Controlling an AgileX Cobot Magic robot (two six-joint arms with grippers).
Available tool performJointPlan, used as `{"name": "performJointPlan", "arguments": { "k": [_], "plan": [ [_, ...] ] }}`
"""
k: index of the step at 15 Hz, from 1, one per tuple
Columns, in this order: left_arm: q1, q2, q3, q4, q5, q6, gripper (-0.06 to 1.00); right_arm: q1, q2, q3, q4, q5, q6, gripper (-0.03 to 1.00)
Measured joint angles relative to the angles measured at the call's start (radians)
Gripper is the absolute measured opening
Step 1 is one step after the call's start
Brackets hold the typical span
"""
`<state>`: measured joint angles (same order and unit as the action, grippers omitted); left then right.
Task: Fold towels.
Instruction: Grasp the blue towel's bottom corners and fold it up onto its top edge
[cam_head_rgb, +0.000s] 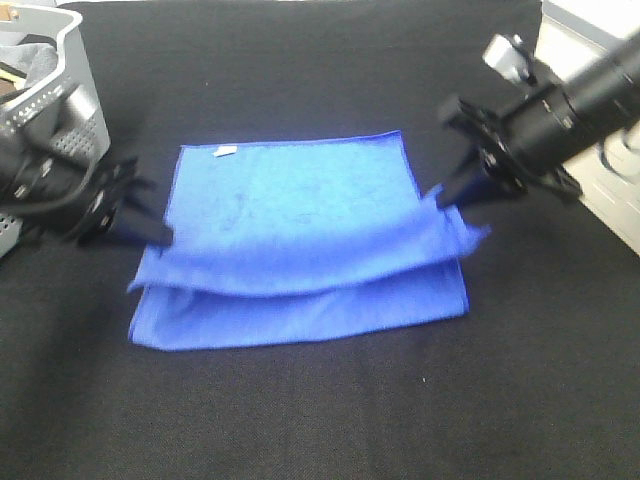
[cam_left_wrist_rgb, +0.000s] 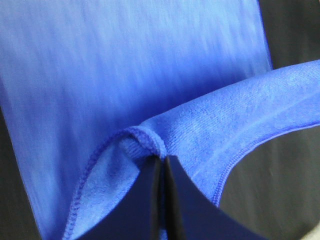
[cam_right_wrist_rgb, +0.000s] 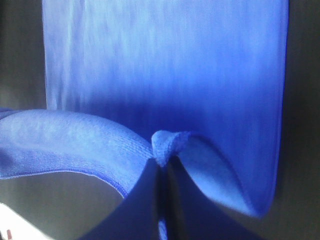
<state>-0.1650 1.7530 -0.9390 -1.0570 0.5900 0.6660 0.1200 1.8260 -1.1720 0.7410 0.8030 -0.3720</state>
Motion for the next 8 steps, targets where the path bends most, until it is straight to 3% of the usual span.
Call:
{"name": "performJointPlan", "arguments": {
  "k": [1,2,6,8],
  "plan": [
    [0.0,0.058,-0.081,0.05,-0.002,-0.044,0.0,0.0,0.07,-0.103,-0.028,0.019,0.03,0.0],
    [0.0,0.058,-0.081,0.05,-0.002,-0.044,0.0,0.0,0.07,-0.103,-0.028,0.019,0.03,0.0],
    [0.0,0.255,-0.451,0.252,-0.031,-0.213,0.0,0.0,0.341,-0.553,-0.125,0.098,0.111,0.0],
    [0.0,0.333,-0.572,0.292,-0.062,-0.235,0.0,0.0,0.46,-0.734,-0.159,0.11,0.129,0.0]
  ]
}}
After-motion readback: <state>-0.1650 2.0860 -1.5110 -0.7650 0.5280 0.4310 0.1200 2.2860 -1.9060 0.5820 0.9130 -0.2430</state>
